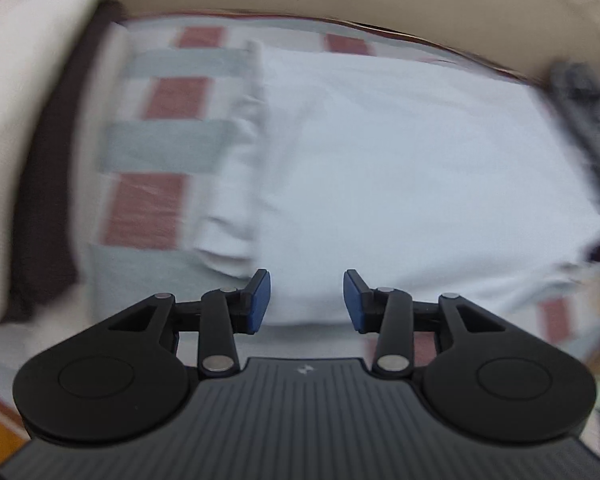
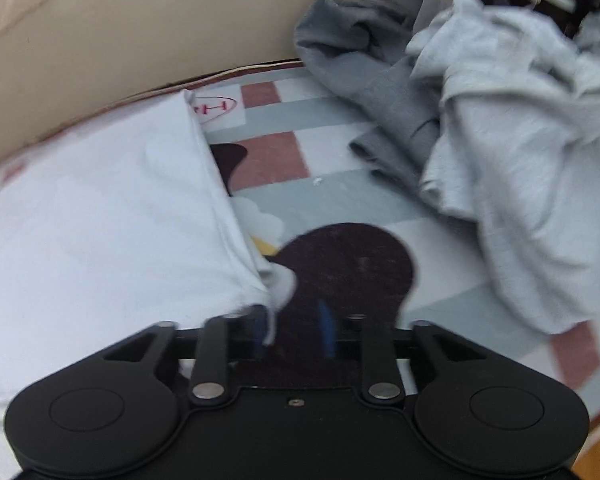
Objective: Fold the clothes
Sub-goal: 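Pinch the folded shirt edge with the left gripper and straighten it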
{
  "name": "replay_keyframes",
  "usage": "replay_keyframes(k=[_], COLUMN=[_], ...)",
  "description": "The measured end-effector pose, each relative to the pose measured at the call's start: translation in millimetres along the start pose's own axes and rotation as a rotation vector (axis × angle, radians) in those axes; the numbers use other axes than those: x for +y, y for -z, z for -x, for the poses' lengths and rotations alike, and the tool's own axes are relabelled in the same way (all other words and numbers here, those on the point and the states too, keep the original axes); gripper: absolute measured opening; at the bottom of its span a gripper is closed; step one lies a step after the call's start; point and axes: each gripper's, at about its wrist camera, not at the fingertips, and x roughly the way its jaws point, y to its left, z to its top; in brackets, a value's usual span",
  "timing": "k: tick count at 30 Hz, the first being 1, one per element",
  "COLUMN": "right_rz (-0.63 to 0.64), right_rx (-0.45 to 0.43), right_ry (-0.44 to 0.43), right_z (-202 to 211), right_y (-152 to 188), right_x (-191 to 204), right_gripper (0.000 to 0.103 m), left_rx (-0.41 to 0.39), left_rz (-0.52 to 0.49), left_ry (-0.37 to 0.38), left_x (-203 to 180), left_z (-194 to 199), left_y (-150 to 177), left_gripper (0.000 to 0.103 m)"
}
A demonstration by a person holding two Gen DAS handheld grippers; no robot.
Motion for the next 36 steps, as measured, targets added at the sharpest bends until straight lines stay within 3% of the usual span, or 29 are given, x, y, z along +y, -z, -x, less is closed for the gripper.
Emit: replay_keyframes(k=[3,5,8,11,13,16,19,23,26,30,34,36], right_rz=[-0.035,-0.122,-0.268,-0.414,-0.491,-0.418,-0.294,-0.319,-0.321,-0.239,-0.087,-0.026], right_rx=[0.01,0.006,0.042,0.079,0.11,0.137,0.1,0.009,-0.023,0.092,0.113,0.117], right_ry=[0.027,-0.03,-0.241,-0.455,-0.531,-0.524,-0.478,-0.557,-0.604,-0.634,-0.514,-0.468], right_z=[18.6,30.2,29.0,27.6,17.0,8.4,12.9,27.7,33.9,17.6,15.5,16.6], right_y=[3.9,7.6,17.8,28.1,40.3,48.7,48.3,45.3,43.5,49.6,62.0,66.7], right_x=[-0.8,-8.2,-6.6,-4.8,11.5,50.3,78.8,73.6,72.6,99.7,135.6,147.5], right_gripper=[0.041,0.041,0.042,0.045,0.047,0.048,0.05,0.053,0.055,0.055,0.055,0.055], left_rx=[0.025,0.039,0.05,0.072,0.077,0.066,0.025,0.001,0.019,-0.012,-0.034,-0.026], left_rz=[0.028,0.078,0.143,0.194,0.251,0.287,0.275,0.249,0.226,0.157,0.208,0.24], left_ry=[0.03,0.012,0.004,0.085,0.151,0.196,0.174,0.137,0.155,0.09,0.083,0.099], left_x=[4.0,10.6,21.0,27.3,34.8,40.9,42.0,42.7,37.1,29.2,38.3,42.2], left_z=[-1.2,-5.6,-11.9,-20.3,-23.8,-24.8,-15.6,-1.4,0.4,2.2,1.0,-2.1], left_y=[2.9,4.2,6.1,7.9,9.5,10.8,11.7,12.6,13.4,13.3,11.4,9.4], left_gripper=[0.039,0.039,0.042,0.043,0.04,0.01,0.004,0.004,0.004,0.008,0.026,0.027])
